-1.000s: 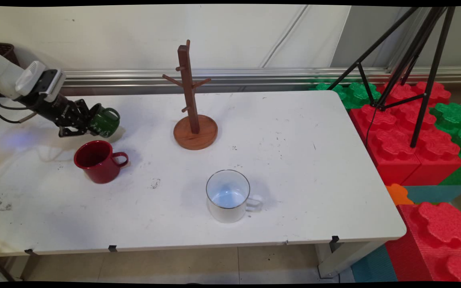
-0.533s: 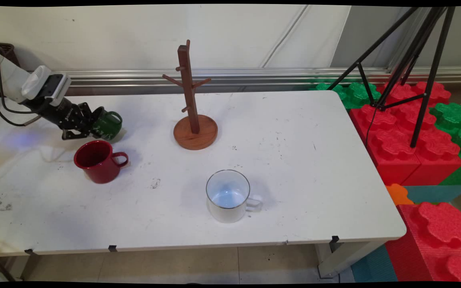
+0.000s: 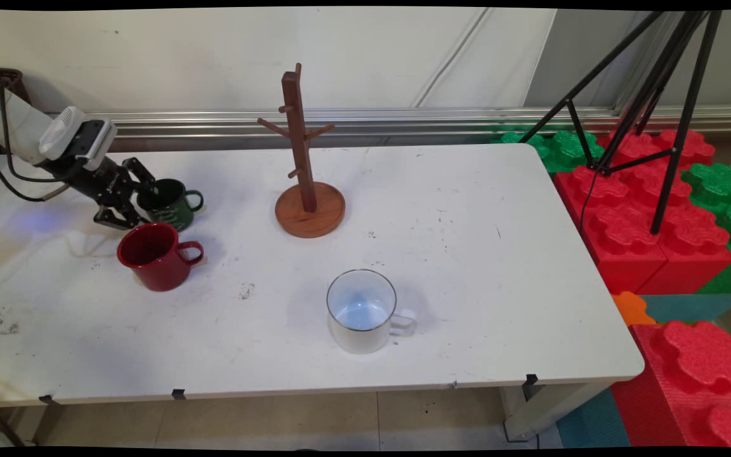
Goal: Place the picked object on the table
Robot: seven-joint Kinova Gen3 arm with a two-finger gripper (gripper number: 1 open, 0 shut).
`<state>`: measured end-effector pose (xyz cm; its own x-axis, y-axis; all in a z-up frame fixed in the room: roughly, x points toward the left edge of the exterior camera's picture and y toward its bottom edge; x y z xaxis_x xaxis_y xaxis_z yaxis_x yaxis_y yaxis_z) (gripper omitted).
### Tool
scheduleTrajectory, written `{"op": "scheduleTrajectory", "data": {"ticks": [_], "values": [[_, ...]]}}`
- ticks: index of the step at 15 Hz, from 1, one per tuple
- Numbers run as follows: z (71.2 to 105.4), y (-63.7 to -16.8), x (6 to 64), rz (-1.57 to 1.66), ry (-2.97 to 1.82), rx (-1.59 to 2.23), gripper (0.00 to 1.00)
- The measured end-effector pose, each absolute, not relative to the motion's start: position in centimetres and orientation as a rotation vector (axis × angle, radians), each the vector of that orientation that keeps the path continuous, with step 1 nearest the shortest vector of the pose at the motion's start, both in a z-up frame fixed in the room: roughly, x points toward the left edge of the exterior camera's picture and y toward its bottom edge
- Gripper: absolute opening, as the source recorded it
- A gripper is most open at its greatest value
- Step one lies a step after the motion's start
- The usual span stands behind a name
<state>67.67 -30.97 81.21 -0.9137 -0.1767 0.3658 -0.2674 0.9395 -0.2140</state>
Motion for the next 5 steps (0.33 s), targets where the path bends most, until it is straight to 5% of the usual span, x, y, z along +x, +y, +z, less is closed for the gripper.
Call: {"op": "scheduleTrajectory", "data": {"ticks": [5], "values": [[81.19, -31.15, 67.58, 0.374, -2.748, 0.323, 1.0]]}}
